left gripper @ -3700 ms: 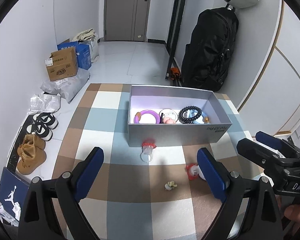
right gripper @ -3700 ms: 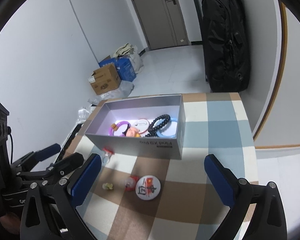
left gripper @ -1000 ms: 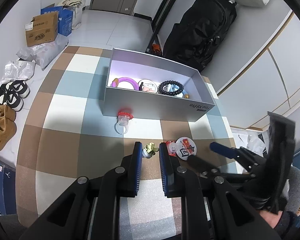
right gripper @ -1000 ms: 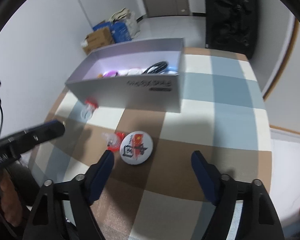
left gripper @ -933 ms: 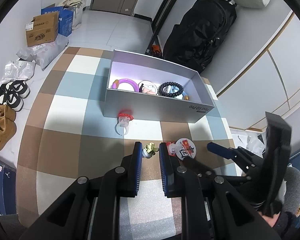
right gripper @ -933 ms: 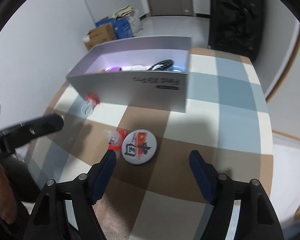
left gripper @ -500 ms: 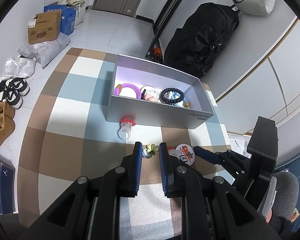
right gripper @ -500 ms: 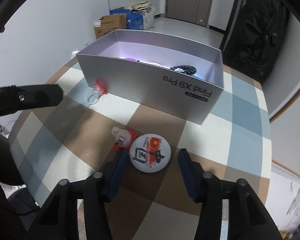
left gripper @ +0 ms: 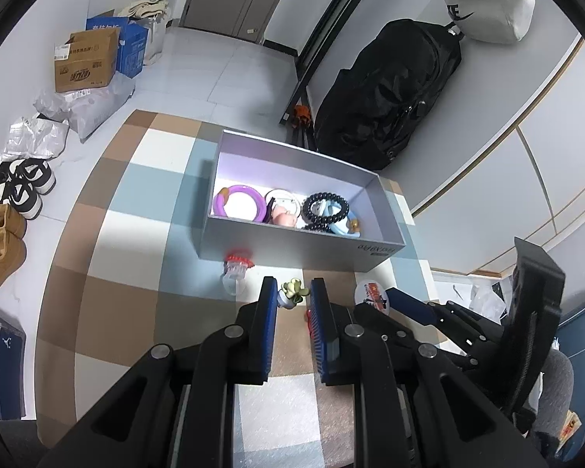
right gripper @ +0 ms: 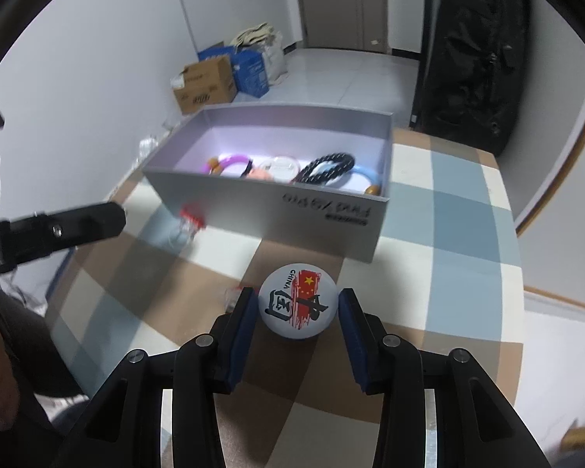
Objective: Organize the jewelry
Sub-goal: 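Carry the figurine and flag badge into the box and open both tools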
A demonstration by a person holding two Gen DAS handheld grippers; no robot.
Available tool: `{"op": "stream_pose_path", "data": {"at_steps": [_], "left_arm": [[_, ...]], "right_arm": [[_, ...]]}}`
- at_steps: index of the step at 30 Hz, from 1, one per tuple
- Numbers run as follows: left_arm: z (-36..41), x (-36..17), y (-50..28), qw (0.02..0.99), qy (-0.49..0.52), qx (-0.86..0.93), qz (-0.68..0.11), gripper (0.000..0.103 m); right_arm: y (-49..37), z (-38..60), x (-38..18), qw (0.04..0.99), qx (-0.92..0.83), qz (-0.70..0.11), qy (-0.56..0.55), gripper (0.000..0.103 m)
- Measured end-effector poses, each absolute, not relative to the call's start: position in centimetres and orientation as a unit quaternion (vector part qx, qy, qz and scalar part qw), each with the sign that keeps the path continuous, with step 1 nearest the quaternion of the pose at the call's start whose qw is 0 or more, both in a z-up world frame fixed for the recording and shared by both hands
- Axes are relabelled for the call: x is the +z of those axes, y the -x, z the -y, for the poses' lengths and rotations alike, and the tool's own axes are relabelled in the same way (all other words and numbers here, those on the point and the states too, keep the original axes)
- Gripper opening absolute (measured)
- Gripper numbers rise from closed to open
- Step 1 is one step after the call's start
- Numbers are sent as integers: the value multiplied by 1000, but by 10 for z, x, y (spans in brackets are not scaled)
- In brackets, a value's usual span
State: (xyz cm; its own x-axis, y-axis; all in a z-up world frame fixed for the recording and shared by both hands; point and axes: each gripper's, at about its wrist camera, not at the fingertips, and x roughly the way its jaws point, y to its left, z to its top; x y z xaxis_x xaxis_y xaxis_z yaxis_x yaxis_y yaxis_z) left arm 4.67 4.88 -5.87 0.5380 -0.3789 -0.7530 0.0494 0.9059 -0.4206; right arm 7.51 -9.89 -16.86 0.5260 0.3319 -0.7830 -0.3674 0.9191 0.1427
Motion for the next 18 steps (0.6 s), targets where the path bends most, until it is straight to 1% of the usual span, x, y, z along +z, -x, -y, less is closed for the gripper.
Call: {"op": "stream_pose_path", "data": {"at_steps": [9,18], "left_arm": [[-46,-55,-58,863,184,-122,-454,12],[-48,-47,-72,869,201,-121,-436,12]], "right_arm": [[-88,103,-137,885,215,-412,-27,41],[-99,107,-117,884,239,-393,-81,41]]}}
